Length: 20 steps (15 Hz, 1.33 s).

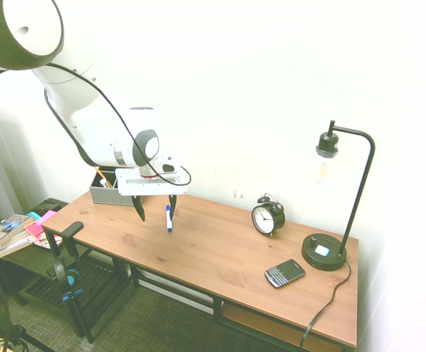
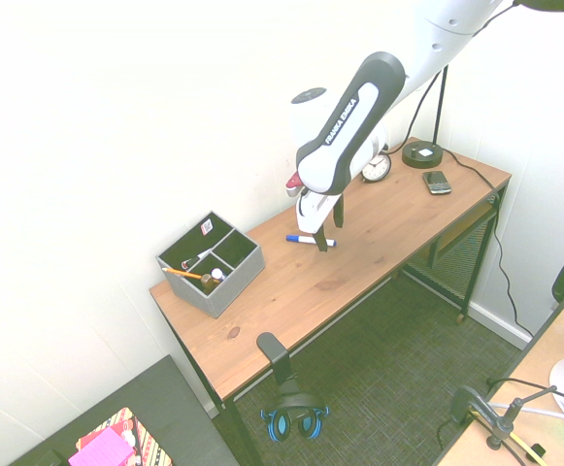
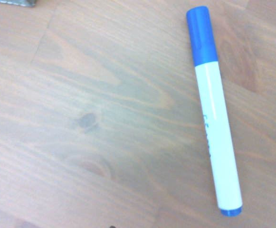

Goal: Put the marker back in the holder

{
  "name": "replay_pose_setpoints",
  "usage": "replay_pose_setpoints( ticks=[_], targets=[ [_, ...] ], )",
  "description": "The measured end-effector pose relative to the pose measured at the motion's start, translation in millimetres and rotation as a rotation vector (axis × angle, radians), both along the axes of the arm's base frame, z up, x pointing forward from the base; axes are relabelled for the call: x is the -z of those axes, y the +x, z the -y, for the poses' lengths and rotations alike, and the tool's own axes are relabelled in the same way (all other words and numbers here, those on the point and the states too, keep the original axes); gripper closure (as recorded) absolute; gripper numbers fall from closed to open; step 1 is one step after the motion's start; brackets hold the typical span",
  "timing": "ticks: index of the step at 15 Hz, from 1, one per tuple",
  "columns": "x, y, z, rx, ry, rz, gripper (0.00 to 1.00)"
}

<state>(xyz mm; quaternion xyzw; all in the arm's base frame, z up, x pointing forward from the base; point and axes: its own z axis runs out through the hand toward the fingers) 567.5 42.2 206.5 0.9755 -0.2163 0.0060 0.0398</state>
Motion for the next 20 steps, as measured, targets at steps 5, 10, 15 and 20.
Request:
replay_pose_setpoints(
  ticks=[5, 10, 15, 20],
  targets=[
    [10.8, 24.2, -11.3, -0.020, -0.010, 0.022, 0.00],
    [35.2, 39.0, -21.4, -0.073, -0.010, 0.023, 0.00],
    [40.5, 56.3, -25.8, -0.100, -0.007, 0.033, 1.00],
    [43.6, 62.2, -27.5, -0.097, -0.002, 0.027, 1.00]
  ],
)
